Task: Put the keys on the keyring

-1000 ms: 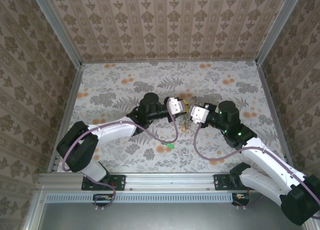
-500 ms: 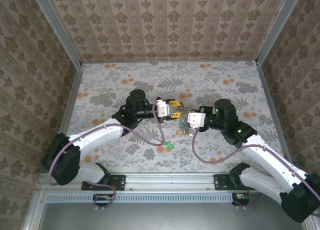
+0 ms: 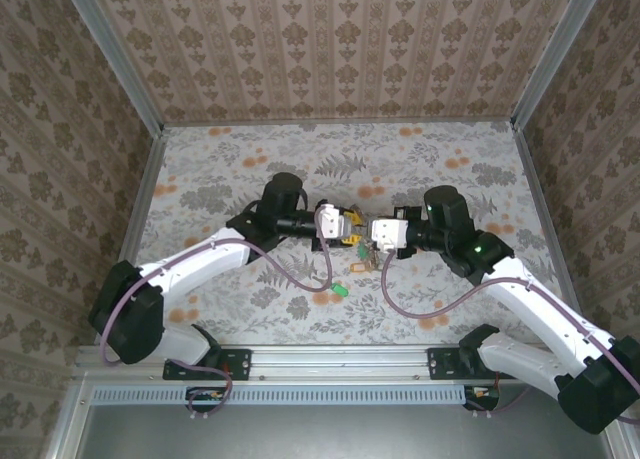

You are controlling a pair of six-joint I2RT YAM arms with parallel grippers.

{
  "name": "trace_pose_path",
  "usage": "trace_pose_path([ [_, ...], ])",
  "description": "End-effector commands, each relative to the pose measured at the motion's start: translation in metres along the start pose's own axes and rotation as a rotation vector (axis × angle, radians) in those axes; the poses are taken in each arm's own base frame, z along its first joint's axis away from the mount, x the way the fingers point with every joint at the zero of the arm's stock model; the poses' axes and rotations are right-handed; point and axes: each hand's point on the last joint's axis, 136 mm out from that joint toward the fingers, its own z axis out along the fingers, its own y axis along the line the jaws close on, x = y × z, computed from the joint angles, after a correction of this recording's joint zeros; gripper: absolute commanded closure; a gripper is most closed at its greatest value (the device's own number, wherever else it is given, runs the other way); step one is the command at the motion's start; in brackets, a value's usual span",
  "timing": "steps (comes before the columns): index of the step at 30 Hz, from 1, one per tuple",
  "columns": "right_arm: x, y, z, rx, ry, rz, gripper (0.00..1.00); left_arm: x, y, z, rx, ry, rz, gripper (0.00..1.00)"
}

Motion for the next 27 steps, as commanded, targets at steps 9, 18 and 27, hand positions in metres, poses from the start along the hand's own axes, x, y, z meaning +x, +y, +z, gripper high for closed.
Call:
trace_pose_path([
  [9, -0.018, -0.009, -0.003, 0.002, -0.058, 0.0, 1.0, 0.001, 0.018, 0.014, -0.074, 0.054, -0.003, 0.69],
  [18, -0.02, -0.007, -0.001, -0.012, -0.068, 0.009, 1.0, 0.004, 0.03, 0.015, -0.141, 0.066, -0.015, 1.0],
  [27, -0.02, -0.003, -0.011, -0.05, -0.145, 0.141, 0.81, -0.002, 0.038, 0.002, -0.214, -0.041, -0.019, 1.0],
])
